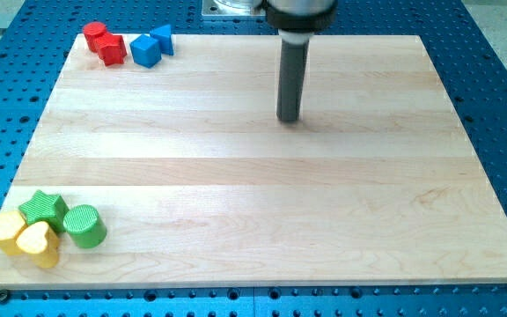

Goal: Move the green circle towards the bottom of red star

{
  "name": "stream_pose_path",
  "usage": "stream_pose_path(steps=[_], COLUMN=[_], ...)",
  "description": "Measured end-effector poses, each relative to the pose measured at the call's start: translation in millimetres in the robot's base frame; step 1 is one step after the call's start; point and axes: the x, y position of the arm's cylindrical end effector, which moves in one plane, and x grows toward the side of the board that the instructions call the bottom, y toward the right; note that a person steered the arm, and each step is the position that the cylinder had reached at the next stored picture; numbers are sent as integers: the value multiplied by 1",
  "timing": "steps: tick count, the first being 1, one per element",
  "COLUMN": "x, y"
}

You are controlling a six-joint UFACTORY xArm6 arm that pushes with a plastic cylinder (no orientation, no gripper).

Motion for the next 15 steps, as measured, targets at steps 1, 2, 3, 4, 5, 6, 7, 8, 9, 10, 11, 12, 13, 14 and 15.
stream_pose_path(steps=[1, 2, 3, 4, 5, 6, 7, 8, 9, 10, 11, 12, 13, 14, 15], x=[115, 164, 181, 156, 103, 44, 48, 35, -28, -9, -38, -110, -77, -84, -86], y=[-30, -142, -234, -250, -251, -251, -234, -206, -238, -239, -238, -239, -253, -295, -319])
